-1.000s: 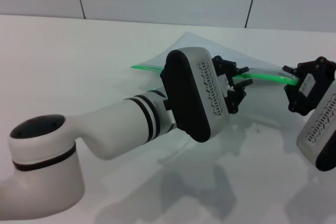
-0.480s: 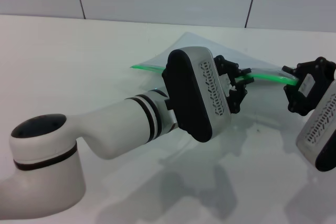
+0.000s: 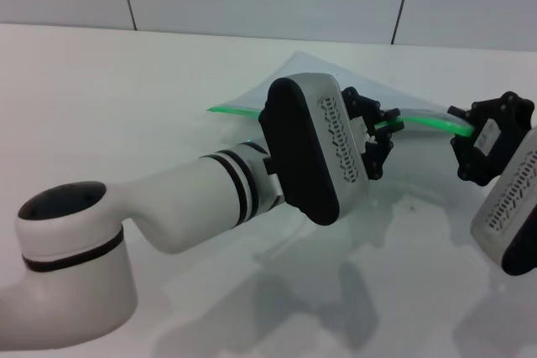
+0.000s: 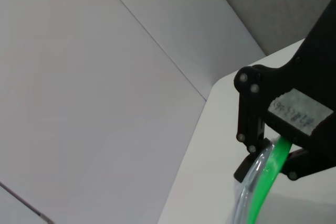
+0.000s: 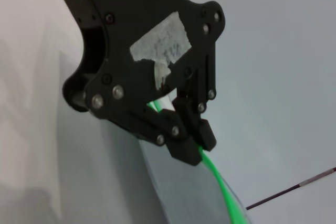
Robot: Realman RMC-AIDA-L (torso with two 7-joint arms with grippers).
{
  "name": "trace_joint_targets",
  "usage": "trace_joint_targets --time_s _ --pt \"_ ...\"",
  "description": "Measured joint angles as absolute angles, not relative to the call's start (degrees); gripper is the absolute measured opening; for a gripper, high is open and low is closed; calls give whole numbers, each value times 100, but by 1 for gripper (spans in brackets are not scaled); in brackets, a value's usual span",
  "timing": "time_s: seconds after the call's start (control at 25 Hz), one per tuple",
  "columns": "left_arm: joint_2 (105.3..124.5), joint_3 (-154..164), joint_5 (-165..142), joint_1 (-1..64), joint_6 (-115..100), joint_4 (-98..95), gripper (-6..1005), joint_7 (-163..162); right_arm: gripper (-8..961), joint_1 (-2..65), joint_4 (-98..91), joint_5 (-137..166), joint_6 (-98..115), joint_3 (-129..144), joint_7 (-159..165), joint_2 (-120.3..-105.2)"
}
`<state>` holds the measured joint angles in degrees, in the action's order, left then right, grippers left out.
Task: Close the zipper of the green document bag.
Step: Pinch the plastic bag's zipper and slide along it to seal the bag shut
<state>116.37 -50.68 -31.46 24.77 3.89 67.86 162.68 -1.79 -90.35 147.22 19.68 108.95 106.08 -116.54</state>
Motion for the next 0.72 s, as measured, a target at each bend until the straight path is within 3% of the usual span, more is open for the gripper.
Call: trace_joint_targets --time_s 0.72 --pt "11639 -5891 -3105 1988 162 6471 69 16242 52 -423 -9250 14712 1617 10611 10670 -11657"
